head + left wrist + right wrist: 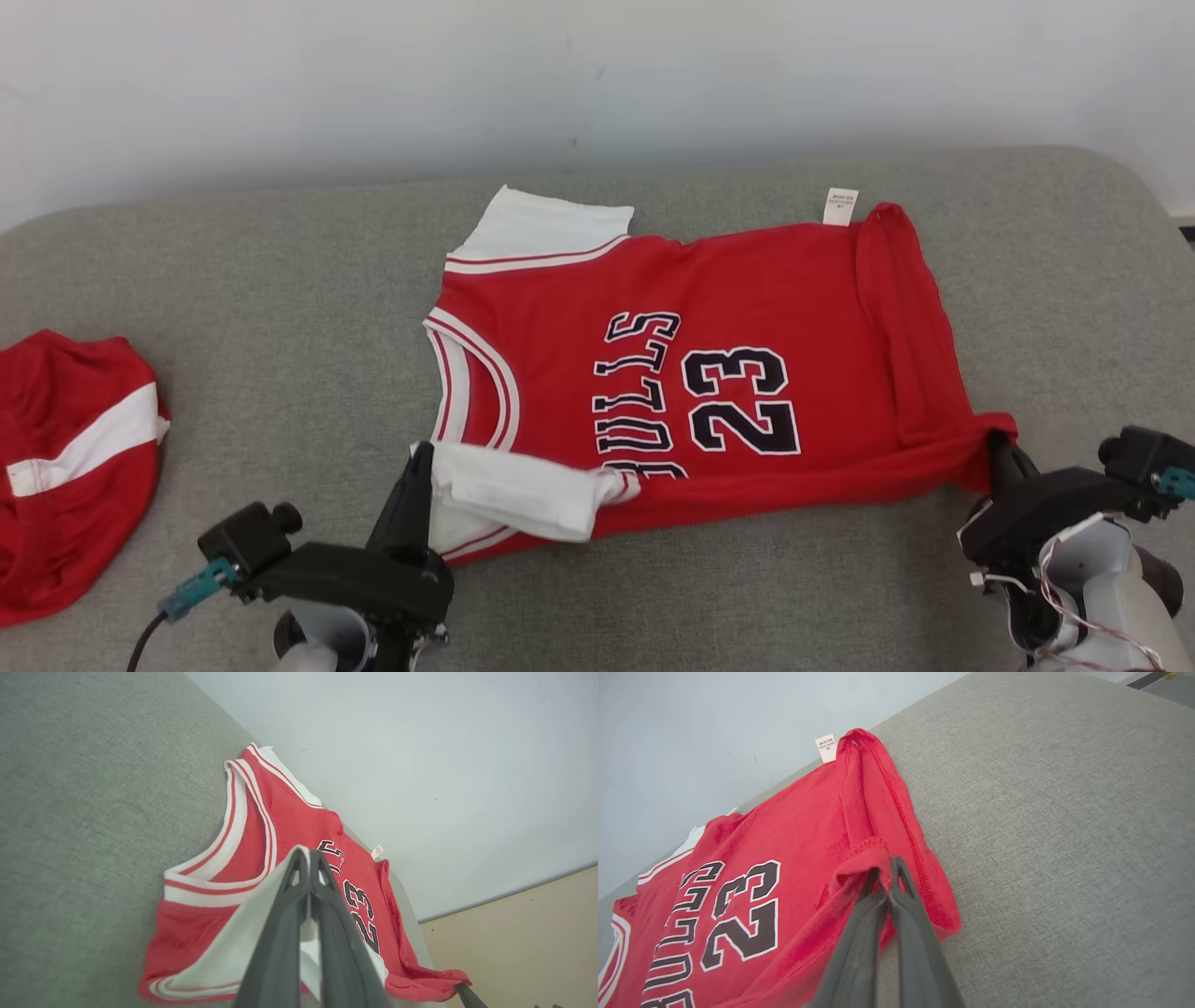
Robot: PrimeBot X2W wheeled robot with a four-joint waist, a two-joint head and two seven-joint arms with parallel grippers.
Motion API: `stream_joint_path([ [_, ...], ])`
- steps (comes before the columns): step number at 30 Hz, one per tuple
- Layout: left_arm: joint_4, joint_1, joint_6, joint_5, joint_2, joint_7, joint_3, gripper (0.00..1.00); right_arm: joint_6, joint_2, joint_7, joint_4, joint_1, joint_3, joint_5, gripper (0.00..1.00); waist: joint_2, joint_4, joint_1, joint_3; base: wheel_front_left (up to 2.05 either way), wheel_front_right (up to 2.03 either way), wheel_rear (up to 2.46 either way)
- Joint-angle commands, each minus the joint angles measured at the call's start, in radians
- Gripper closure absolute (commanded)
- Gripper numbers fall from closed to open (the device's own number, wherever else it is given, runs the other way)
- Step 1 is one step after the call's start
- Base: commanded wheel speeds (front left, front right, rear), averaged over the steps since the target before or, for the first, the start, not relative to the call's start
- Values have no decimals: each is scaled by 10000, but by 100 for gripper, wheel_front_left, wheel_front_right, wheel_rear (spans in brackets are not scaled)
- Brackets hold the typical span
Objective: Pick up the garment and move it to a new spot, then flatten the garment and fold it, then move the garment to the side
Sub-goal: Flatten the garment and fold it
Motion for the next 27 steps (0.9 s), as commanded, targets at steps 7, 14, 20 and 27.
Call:
stream_joint_path([
  [7, 1190, -1449, 91, 588, -130, -615, -98, 100, 9, 5, -227, 872, -1060, 136, -78, 100, -1, -79, -1, 678, 0, 0, 0],
  [14, 1961, -2329, -92, 788, -203, -969, 38, 100, 9, 4, -564, 1653, -1896, 187, -316, 100, -1, -106, -1, 1104, 0, 0, 0],
  [20, 2353, -2699, -283, 830, -241, -1080, 148, 100, 9, 4, -843, 2154, -2335, 25, -482, 100, -1, -47, -1, 1264, 0, 0, 0],
  [27, 2613, -2870, -385, 890, -295, -1143, 274, 100, 9, 5, -1014, 2659, -2770, 39, -771, 100, -1, 13, -1, 1344, 0, 0, 0],
])
